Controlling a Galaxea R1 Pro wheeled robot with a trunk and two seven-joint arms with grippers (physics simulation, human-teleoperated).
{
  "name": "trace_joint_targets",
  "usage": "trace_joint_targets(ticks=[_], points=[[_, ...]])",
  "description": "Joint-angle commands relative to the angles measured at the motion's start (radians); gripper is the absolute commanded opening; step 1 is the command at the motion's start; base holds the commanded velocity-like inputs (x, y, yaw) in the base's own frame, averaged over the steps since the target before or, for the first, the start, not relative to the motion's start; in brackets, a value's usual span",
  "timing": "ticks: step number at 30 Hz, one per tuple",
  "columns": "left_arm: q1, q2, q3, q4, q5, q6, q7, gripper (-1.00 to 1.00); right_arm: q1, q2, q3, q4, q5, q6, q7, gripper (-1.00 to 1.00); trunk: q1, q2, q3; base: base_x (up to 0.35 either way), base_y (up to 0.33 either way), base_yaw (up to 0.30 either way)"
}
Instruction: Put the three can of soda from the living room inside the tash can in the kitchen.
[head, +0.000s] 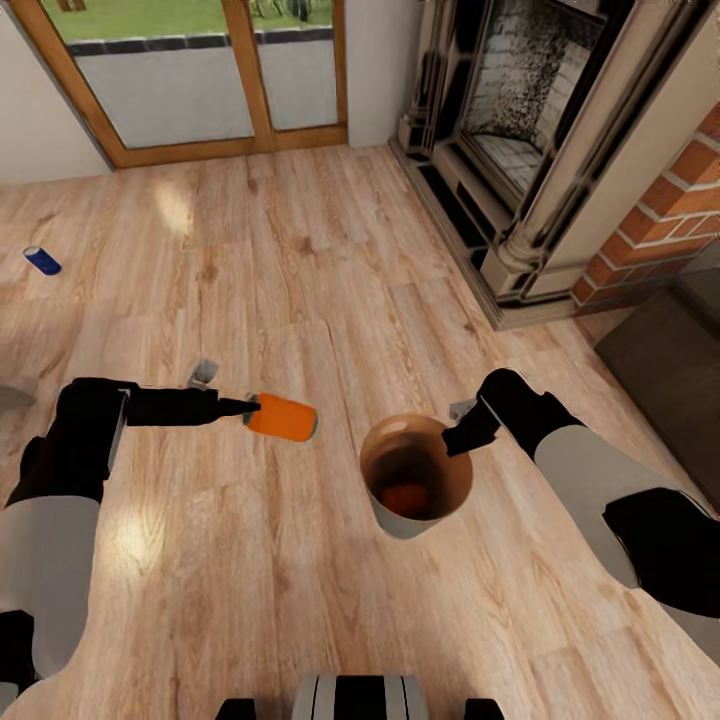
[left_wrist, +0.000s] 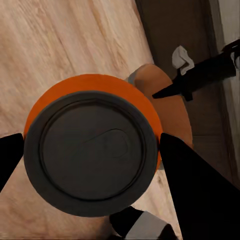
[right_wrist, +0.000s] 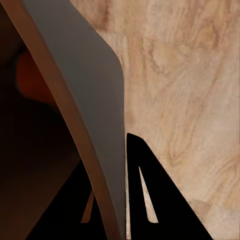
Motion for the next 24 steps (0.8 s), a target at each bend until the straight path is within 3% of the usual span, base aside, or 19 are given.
trace_joint_targets(ticks=[1,2,5,7,12,19,24], points=[[0.0,-0.018,-0.01,0.002,-0.022,0.0,0.003,-1.0,0.001,0.003,-0.002,0.0,-0.014,0.005,0.003,-1.0,-0.004,0.007,0.003,0.0,0.0,0.0],[0.0,-0.036,-0.018,0.004,-0.046,0.0,0.006,-1.0,0.003,0.006,-0.002,0.0,-0.014,0.005,0.002,-1.0,-0.008,0.014,0.006,0.0,0.0,0.0],[-0.001,-0.129,-0.041,0.006,-0.187,0.0,0.009,-1.0,0.007,0.014,-0.002,0.001,-0.014,0.005,0.0,-1.0,-0.019,0.035,0.016,0.0,0.0,0.0],[-0.001,-0.154,-0.046,0.003,-0.228,0.0,0.007,-1.0,0.008,0.016,-0.002,0.002,-0.014,0.005,0.0,-1.0,-0.027,0.049,0.022,0.0,0.0,0.0],[-0.001,-0.168,-0.048,0.0,-0.25,0.0,-0.018,-1.0,0.012,0.017,-0.003,0.003,-0.015,0.005,0.0,-1.0,-0.046,0.084,0.038,0.0,0.0,0.0],[-0.004,-0.166,-0.049,-0.029,-0.255,0.0,-0.082,-1.0,0.014,0.025,-0.003,0.004,-0.014,0.005,-0.002,-1.0,-0.073,0.133,0.06,0.0,0.0,0.0],[-0.023,-0.174,-0.046,-0.046,-0.256,0.0,-0.086,-1.0,0.02,0.031,-0.003,0.004,-0.014,0.005,-0.002,-1.0,-0.085,0.154,0.069,0.0,0.0,0.0]])
